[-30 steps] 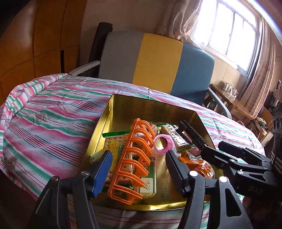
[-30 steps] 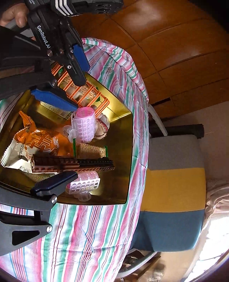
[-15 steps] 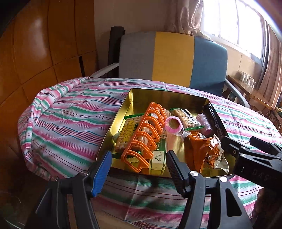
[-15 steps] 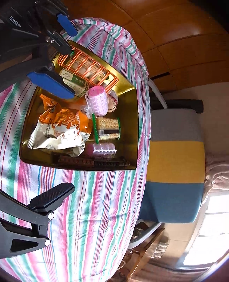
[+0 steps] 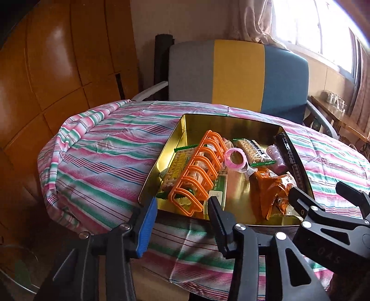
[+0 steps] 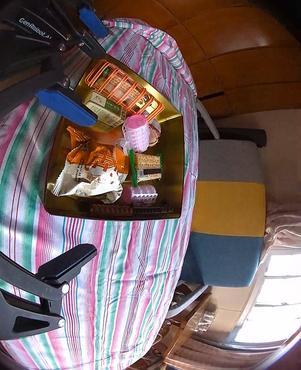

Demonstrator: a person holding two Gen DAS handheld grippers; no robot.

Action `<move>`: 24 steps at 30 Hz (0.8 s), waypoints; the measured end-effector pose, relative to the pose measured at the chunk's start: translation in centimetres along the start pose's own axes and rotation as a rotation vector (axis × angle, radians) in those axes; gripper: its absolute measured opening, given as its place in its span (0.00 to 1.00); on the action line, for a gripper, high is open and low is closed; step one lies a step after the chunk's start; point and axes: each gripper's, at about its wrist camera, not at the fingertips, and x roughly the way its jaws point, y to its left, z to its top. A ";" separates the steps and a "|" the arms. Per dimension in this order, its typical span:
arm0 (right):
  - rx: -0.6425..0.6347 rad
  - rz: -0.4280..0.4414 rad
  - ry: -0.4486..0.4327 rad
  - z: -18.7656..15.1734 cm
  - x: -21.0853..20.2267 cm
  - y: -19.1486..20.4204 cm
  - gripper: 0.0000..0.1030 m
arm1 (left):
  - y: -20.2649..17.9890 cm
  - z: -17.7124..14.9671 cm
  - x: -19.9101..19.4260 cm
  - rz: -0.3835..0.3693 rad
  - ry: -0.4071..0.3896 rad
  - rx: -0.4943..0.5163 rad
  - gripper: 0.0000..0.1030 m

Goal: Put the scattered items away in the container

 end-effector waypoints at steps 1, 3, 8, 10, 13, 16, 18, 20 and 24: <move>-0.006 0.002 0.001 0.0 0.0 0.2 0.99 | -0.1 -0.1 0.1 -0.001 0.006 0.004 0.45; -0.016 0.005 0.004 -0.2 0.0 0.5 0.99 | -0.3 -0.2 0.2 -0.002 0.018 0.012 0.44; -0.025 0.005 0.002 -0.3 0.0 0.9 0.99 | -0.1 -0.2 0.4 -0.018 0.037 -0.008 0.43; -0.025 0.002 0.000 -0.3 0.0 1.0 0.99 | 0.0 -0.2 0.5 -0.021 0.040 -0.012 0.43; -0.031 -0.001 0.001 -0.3 0.0 1.2 1.00 | 0.1 -0.3 0.6 -0.026 0.046 -0.020 0.43; -0.033 -0.002 0.005 -0.4 0.1 1.3 1.00 | 0.2 -0.3 0.8 -0.037 0.056 -0.025 0.43; -0.035 -0.006 0.005 -0.4 0.2 1.3 1.00 | 0.2 -0.3 0.9 -0.037 0.058 -0.025 0.43; -0.036 -0.007 0.006 -0.4 0.2 1.4 1.00 | 0.2 -0.4 1.0 -0.037 0.061 -0.024 0.43; -0.039 -0.012 0.008 -0.4 0.3 1.4 1.00 | 0.1 -0.4 0.9 -0.033 0.050 -0.019 0.43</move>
